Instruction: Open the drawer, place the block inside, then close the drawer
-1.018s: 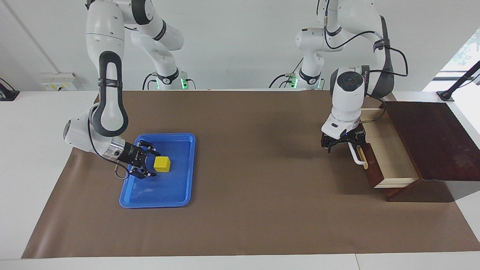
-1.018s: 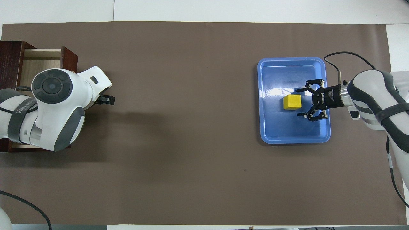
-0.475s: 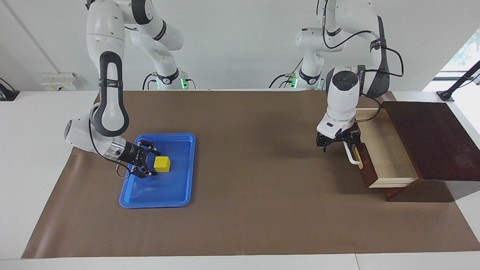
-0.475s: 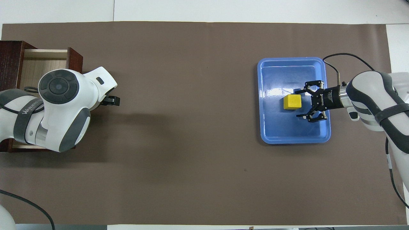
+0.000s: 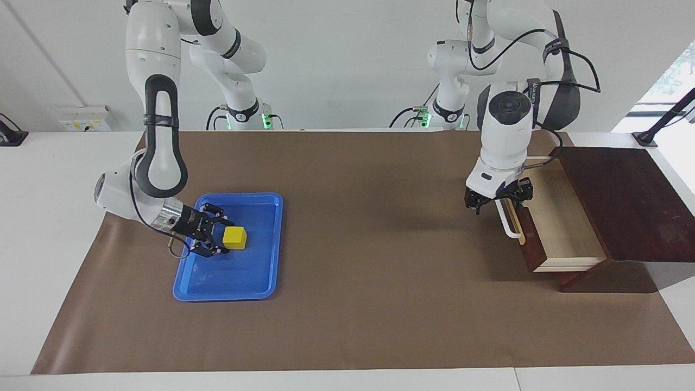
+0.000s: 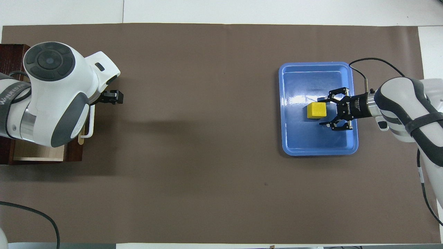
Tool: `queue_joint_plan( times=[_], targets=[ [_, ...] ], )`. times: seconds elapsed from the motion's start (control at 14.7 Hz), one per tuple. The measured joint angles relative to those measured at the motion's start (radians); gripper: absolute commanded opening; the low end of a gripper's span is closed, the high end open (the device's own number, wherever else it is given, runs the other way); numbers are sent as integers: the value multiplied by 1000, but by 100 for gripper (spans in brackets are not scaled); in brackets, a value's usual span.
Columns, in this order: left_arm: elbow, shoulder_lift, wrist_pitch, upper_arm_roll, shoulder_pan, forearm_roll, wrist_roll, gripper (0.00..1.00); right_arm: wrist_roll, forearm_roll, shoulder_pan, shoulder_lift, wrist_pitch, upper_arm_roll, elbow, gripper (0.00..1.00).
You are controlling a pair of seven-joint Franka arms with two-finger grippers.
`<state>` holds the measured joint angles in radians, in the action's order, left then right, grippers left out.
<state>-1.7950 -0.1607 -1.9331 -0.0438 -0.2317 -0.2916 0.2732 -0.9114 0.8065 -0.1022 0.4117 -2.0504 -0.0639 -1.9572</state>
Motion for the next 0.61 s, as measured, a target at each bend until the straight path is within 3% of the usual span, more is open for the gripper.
queue_joint_plan(
  times=[0.14,0.27,0.34,0.61],
  targets=[
    [44,-6,48,1,0,57,32,100,25,1,0,-1,0,0,-2,46],
    [109,-6,117,1,0,111,118,100,32,1,0,-2,0,0,-4,12],
    [141,-5,142,1,0,151,171,100,33,1,0,-3,0,0,-4,0],
    [205,11,170,-1,0,270,494,100,36,18,1,-12,31,1,5,0]
  ],
)
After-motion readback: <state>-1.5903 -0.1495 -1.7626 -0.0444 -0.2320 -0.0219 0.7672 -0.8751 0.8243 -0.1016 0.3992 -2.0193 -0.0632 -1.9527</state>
